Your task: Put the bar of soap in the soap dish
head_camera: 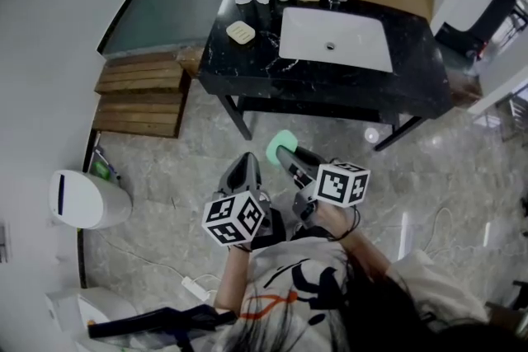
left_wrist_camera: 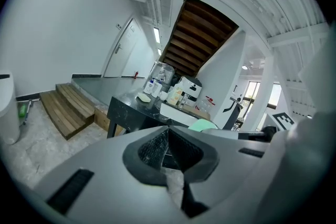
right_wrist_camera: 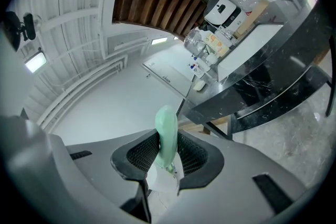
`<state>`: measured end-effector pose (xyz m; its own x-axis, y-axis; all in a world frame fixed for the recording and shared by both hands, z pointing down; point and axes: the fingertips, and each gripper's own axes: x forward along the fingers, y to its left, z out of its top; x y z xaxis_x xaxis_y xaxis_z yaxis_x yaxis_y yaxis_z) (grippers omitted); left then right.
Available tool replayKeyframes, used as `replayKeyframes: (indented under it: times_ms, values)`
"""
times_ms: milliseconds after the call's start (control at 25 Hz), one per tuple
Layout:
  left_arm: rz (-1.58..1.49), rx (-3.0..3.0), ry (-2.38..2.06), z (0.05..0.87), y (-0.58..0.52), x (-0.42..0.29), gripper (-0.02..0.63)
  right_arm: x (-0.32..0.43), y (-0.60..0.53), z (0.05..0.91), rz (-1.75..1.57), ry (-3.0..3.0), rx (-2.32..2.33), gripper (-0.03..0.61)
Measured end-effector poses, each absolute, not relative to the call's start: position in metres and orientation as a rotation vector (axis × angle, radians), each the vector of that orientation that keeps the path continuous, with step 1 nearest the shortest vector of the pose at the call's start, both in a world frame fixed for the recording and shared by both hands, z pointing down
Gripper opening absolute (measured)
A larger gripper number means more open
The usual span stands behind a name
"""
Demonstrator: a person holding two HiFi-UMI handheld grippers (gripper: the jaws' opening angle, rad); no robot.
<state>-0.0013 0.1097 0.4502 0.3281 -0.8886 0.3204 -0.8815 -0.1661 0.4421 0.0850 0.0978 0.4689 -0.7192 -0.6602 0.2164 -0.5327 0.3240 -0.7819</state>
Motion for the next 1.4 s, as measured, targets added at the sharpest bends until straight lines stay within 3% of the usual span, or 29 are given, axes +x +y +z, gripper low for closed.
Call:
replayKeyframes:
  times_ms: [640, 1400]
  values:
    - [-0.024, 2.09, -1.507, 0.443, 0.023, -0.073, 0.002, 0.018, 0.022, 0.461, -1.355, 2.38, -1.149, 0.117]
    - [0.005, 2.156, -1.413, 0.449, -0.026, -0.11, 0.002, -0.02, -0.022, 0.462, -1.338, 2.32, -1.239, 0.117]
